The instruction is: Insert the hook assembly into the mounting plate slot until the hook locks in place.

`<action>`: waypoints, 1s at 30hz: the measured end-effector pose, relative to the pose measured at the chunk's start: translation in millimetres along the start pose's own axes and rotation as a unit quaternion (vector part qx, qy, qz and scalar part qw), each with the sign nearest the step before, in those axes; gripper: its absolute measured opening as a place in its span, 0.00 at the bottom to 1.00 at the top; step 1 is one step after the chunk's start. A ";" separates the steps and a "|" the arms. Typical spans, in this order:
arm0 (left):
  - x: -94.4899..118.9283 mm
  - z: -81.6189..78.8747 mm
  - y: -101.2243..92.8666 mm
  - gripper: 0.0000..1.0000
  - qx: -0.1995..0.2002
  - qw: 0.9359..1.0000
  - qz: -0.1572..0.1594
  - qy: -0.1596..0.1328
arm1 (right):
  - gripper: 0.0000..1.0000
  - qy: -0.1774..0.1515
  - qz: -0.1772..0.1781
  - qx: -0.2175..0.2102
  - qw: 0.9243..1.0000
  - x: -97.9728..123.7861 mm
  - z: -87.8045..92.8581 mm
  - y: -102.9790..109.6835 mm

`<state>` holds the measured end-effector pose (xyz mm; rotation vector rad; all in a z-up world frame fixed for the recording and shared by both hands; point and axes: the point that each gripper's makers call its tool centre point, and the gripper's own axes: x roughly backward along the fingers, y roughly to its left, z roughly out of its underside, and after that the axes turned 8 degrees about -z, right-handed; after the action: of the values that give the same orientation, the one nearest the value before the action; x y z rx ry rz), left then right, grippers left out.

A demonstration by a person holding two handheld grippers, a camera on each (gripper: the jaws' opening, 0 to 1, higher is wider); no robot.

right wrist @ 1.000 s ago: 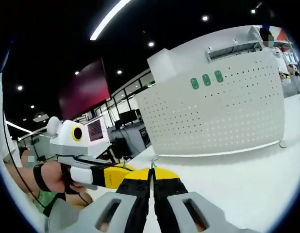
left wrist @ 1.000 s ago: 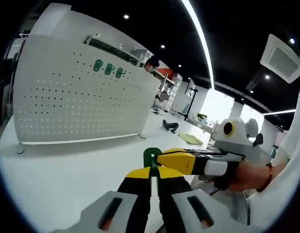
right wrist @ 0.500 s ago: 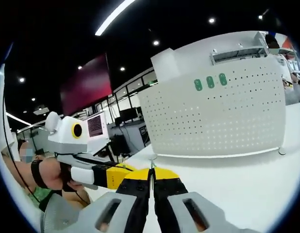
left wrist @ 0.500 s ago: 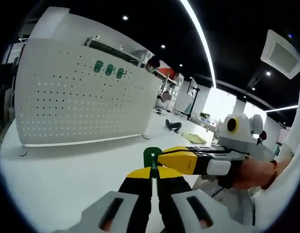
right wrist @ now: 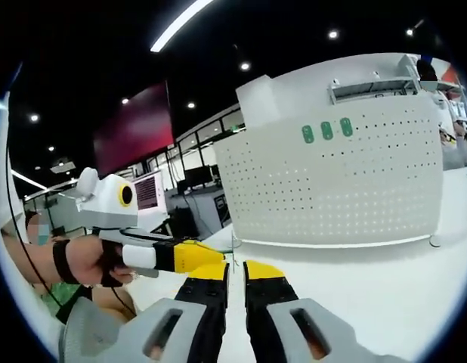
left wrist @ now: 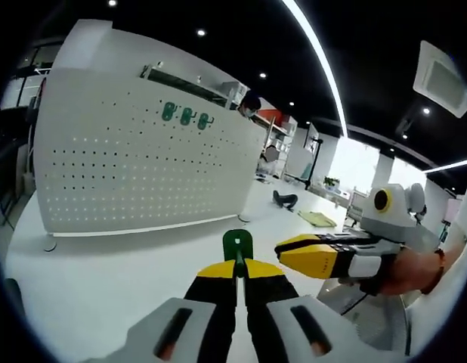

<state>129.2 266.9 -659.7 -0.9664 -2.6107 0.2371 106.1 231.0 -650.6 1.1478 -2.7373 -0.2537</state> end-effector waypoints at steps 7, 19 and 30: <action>-9.5 -15.7 6.6 0.02 -0.009 1.000 -0.014 -0.010 | 0.11 0.004 0.004 0.011 1.000 2.0 -2.0 0.0; -29.8 -43.6 11.5 0.02 -0.013 0.999 -0.031 -0.029 | 0.16 0.003 0.006 0.023 1.000 8.8 -5.1 0.9; -43.6 -75.7 23.2 0.02 -0.022 0.997 -0.042 -0.060 | 0.18 0.012 0.010 0.025 1.000 17.2 -1.6 0.5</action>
<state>202.4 258.6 -607.3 -0.8798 -2.7687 0.2246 94.2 218.9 -647.5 1.1270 -2.7471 -0.1676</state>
